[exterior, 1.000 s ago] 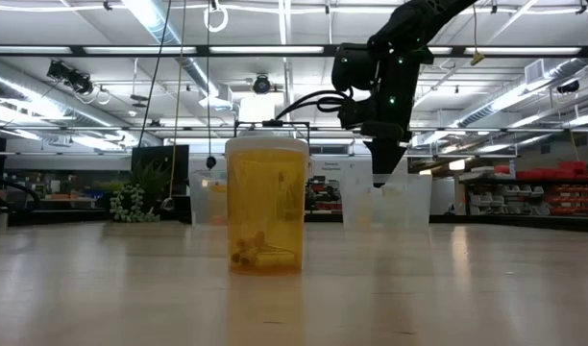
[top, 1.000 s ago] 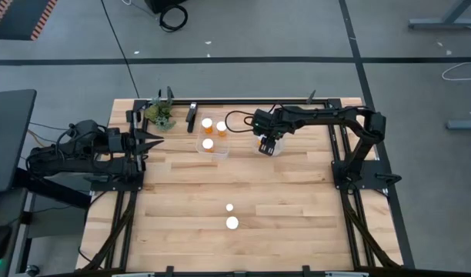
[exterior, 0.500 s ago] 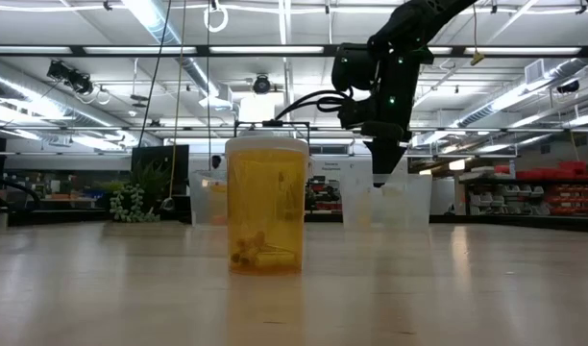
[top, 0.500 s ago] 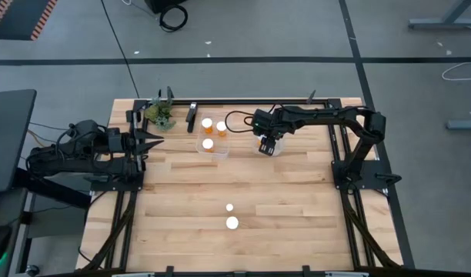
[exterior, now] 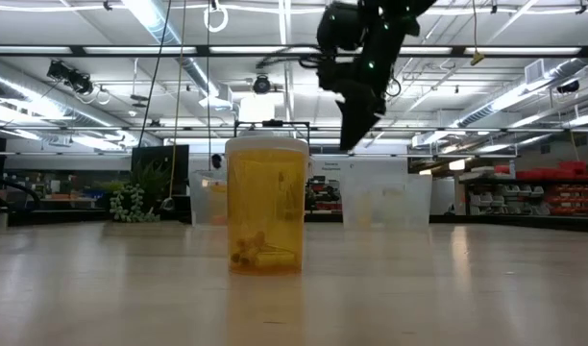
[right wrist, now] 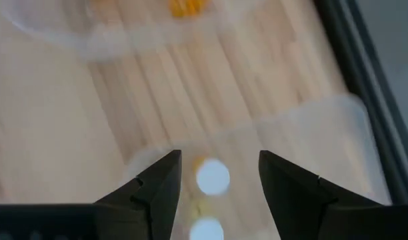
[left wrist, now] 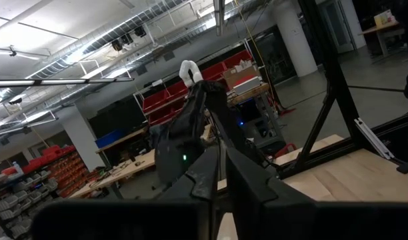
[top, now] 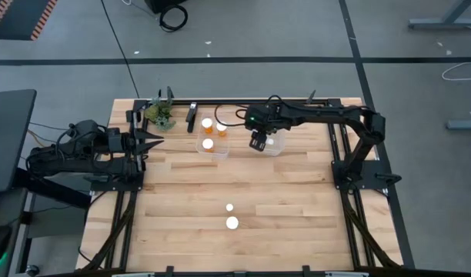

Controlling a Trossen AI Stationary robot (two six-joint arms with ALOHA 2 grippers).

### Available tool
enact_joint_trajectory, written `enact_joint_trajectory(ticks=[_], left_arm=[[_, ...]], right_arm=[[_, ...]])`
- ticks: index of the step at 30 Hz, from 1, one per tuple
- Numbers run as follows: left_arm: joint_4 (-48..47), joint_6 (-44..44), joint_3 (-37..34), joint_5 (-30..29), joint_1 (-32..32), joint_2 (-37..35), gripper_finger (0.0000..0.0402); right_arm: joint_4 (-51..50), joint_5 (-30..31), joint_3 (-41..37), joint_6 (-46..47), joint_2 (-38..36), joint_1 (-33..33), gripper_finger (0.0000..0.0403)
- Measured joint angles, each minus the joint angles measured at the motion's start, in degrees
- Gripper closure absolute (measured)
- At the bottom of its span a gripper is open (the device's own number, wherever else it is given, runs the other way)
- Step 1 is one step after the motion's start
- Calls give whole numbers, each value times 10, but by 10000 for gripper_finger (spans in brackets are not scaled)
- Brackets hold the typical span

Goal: Pick and place medicine bottles into bin by pill shape (circle, oval)
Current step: Put the small yellow pill bottle in the right transparent bin

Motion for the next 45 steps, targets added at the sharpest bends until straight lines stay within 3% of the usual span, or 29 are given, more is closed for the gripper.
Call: enact_joint_trajectory(ticks=[13,31,45], left_arm=[[0,0,0,0,0,0,368],[0,0,0,0,0,0,374],[3,0,0,0,1,4,374]], right_arm=[[2,14,88,-1,0,92,196],[143,12,89,37,7,226,196],[207,3,89,75,109,306,196]])
